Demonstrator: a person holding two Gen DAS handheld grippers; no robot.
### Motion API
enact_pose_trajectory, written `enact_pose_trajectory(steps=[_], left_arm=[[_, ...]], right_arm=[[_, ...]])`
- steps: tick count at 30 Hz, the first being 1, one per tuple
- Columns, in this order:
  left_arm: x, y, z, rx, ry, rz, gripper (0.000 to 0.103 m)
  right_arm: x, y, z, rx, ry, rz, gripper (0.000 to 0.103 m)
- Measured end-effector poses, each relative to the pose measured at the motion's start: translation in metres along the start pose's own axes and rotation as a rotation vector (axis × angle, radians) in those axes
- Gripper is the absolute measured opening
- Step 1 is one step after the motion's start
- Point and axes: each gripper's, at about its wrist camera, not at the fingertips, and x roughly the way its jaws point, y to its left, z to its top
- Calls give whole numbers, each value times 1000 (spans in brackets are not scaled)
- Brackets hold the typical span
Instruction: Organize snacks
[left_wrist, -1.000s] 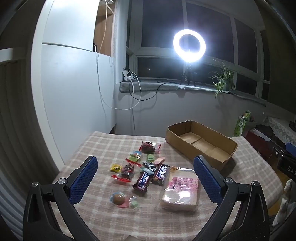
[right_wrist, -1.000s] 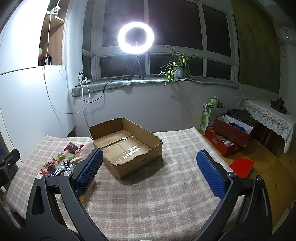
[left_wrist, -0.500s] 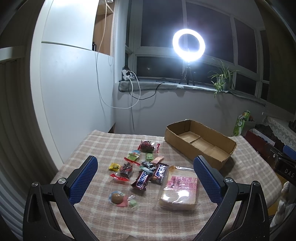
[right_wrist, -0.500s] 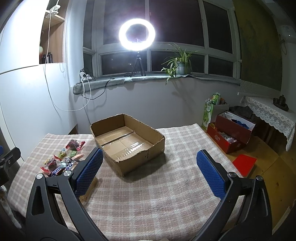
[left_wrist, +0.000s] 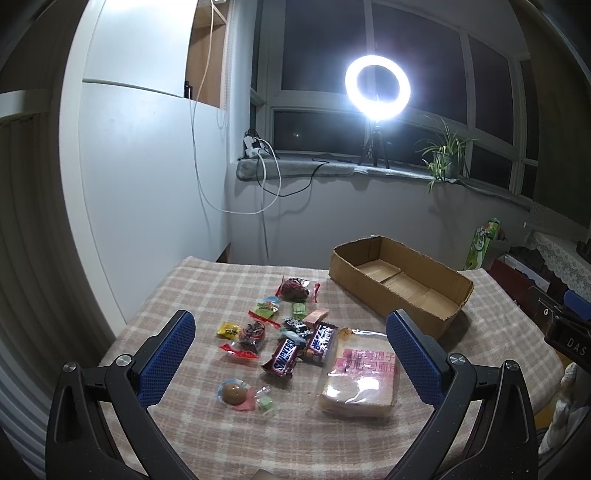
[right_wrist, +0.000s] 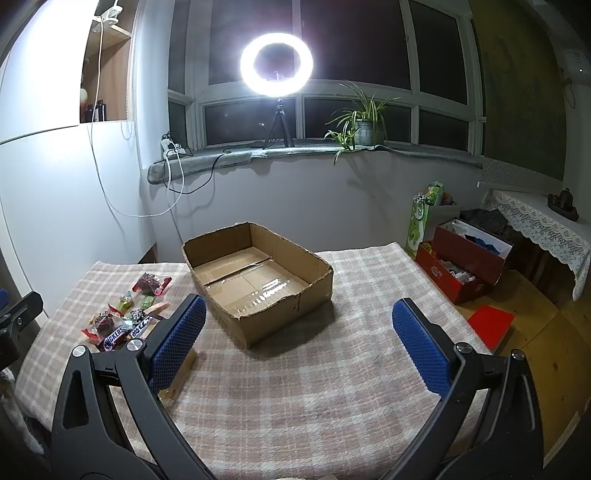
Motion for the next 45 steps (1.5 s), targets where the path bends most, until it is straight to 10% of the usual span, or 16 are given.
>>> enact_pose_trajectory(steps=[34, 45], left_arm=[[18, 3, 0, 4, 72, -18, 102], [30, 12, -1, 16, 121, -37, 102]], right_arm=[[17, 21, 6, -51, 51, 44, 103], [39, 36, -8, -47, 178, 173, 103]])
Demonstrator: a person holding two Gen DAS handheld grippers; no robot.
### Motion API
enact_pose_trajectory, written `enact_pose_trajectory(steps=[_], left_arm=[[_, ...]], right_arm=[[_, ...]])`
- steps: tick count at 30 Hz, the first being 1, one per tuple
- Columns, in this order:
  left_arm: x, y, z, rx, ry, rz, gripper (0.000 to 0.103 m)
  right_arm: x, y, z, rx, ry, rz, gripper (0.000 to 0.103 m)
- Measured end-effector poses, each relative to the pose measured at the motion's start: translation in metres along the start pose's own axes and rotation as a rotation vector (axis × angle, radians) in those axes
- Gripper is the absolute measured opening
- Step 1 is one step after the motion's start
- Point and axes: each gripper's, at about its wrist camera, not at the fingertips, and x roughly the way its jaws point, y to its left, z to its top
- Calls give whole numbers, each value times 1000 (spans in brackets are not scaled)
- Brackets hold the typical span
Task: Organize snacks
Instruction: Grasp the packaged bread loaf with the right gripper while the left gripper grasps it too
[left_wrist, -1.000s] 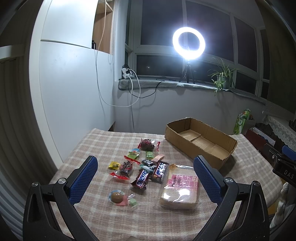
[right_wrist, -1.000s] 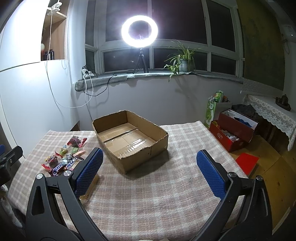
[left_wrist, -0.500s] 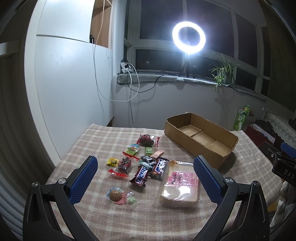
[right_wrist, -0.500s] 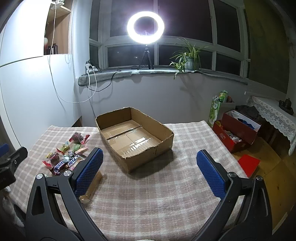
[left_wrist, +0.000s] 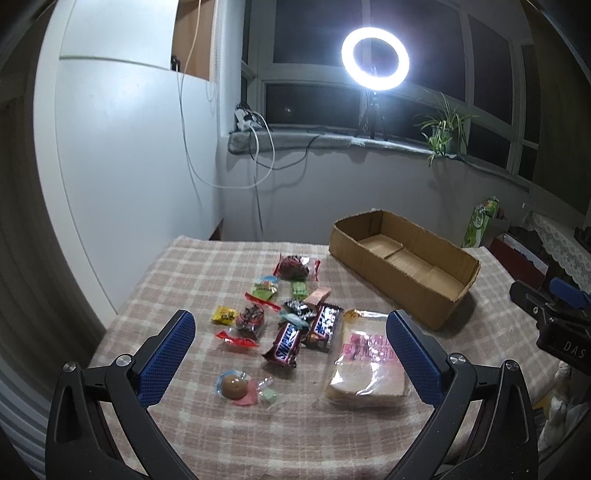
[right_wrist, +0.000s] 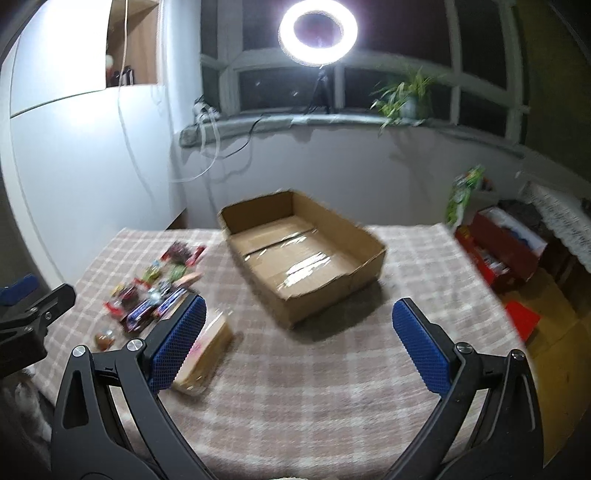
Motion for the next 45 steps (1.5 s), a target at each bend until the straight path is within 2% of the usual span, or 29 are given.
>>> enact_pose_trajectory(steps=[4, 7, 11, 12, 16, 17, 18, 21, 23, 27, 30, 45], left_arm=[[7, 9, -7, -7, 43, -21, 102], [17, 17, -14, -29, 111, -97, 102], [32, 25, -24, -75, 179, -161, 87], [37, 26, -27, -89, 198, -182, 83], [52, 24, -33, -132, 251, -280, 73], [56, 23, -33, -141, 265, -301, 64], [61, 21, -34, -151, 283, -326, 62], [67, 14, -33, -144, 299, -367, 62], [72, 9, -31, -131, 306, -390, 61], [89, 6, -32, -144, 354, -429, 51], [97, 5, -33, -157, 385, -459, 49], [127, 4, -41, -204, 469, -507, 47]], right_arm=[[15, -3, -9, 44, 73, 78, 102], [27, -1, -17, 65, 131, 132, 93], [41, 5, -26, 84, 193, 206, 87], [45, 7, -28, 88, 210, 227, 80], [63, 12, -32, 125, 282, 296, 66], [67, 13, -33, 139, 299, 315, 60], [72, 14, -34, 151, 316, 334, 57], [85, 19, -36, 171, 351, 369, 55], [92, 22, -37, 182, 375, 390, 50], [106, 22, -38, 230, 418, 433, 48], [112, 21, -38, 252, 436, 458, 44], [142, 12, -42, 369, 513, 551, 42]])
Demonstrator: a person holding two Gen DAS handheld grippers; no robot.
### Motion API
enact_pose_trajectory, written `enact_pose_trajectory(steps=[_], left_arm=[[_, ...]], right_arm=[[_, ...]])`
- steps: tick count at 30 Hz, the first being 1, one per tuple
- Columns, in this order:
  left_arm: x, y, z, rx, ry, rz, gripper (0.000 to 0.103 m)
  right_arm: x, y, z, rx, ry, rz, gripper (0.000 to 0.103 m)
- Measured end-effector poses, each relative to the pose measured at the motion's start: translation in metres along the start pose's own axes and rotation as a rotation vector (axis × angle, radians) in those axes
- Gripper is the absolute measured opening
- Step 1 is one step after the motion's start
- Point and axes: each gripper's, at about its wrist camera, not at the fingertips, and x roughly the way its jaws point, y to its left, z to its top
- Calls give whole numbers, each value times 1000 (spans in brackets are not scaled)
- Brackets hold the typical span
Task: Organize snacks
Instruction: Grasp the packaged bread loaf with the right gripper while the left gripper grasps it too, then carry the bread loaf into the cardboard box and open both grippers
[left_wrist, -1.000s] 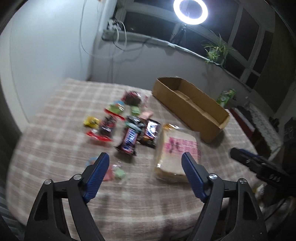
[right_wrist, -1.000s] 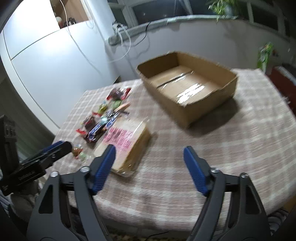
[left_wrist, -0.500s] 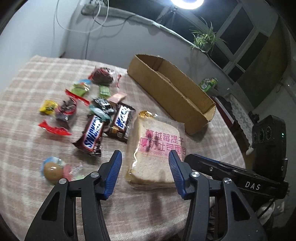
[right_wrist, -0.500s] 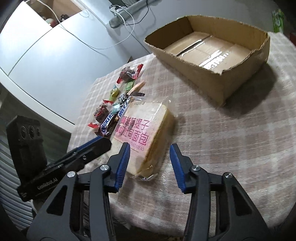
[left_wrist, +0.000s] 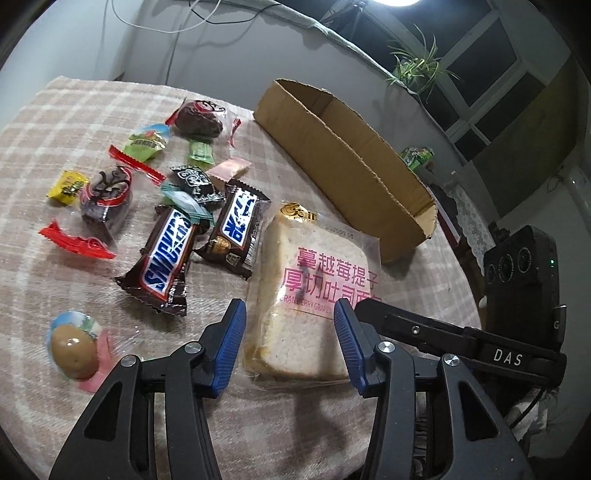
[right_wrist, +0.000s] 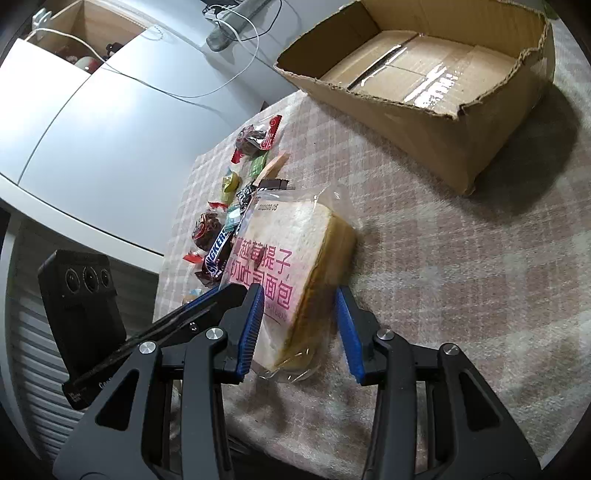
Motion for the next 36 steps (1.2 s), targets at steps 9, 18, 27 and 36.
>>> enact_pose_trajectory(steps=[9, 18, 27, 36], left_arm=[[0, -6, 1, 15, 2, -6, 46], [-4, -17, -3, 21, -10, -18, 46], [-20, -42, 14, 85, -75, -23, 46], [-15, -70, 39, 135, -131, -48, 46]], right_arm=[[-2, 3, 1, -3, 7, 12, 38], [-17, 5, 5, -12, -19, 28, 38], [-51, 16, 22, -50, -98, 40, 38], [-81, 11, 44, -68, -163, 12, 38]])
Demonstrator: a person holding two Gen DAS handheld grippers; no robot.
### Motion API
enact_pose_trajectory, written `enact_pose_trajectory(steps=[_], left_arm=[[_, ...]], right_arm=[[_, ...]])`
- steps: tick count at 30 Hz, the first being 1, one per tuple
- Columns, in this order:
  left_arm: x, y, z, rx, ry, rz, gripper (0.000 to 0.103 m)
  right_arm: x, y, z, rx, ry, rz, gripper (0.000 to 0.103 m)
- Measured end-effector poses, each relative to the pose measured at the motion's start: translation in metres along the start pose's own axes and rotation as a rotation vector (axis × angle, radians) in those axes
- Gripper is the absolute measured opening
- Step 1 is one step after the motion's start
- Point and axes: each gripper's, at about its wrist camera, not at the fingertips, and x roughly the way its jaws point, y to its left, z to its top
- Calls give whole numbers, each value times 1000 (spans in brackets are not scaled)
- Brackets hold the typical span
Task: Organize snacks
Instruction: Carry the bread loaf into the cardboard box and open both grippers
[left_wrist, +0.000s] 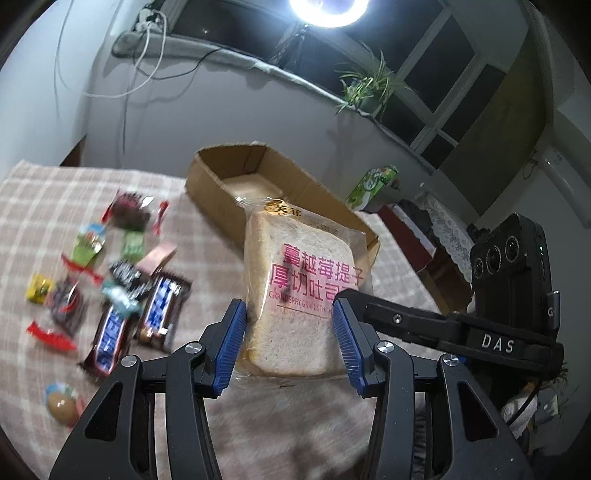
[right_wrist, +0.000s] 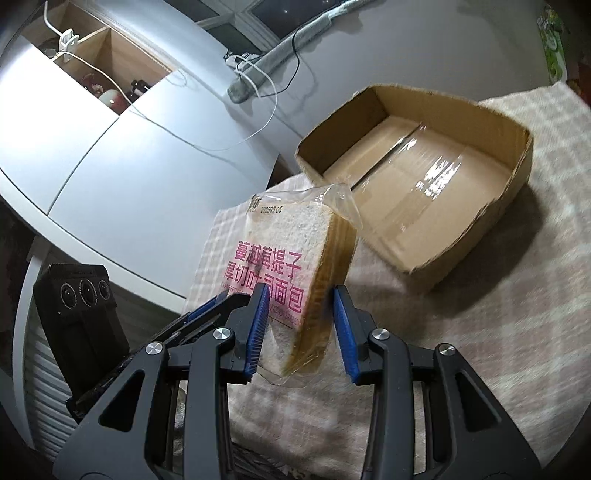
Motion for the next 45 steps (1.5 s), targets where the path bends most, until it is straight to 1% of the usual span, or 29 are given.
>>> enact_pose_trajectory(steps=[11, 15, 21, 33, 36, 37, 38, 39, 45], left_arm=[[33, -28, 35, 37, -13, -38, 46], [47, -33, 46, 40, -16, -49, 46], [71, -35, 58, 32, 8, -53, 46], [103, -36, 62, 13, 63, -43, 46], [108, -37, 63, 16, 76, -37, 46], [109, -37, 63, 20, 78, -27, 46], [110, -37, 62, 25, 77, -15, 46], [110, -38, 62, 29, 77, 1, 46], [105, -36, 62, 27, 67, 5, 46]], right_arm=[[-17, -21, 37, -16, -66, -46, 38], [-16, -32, 51, -15, -68, -61, 38], [-3, -49, 69, -3, -56, -90, 38], [11, -72, 75, 9, -31, -125, 38], [13, -73, 74, 3, -35, -162, 38], [13, -73, 74, 0, -36, -180, 38], [14, -74, 74, 2, -35, -185, 43], [14, -75, 73, 7, -35, -191, 45], [7, -76, 71, 9, -57, -206, 45]])
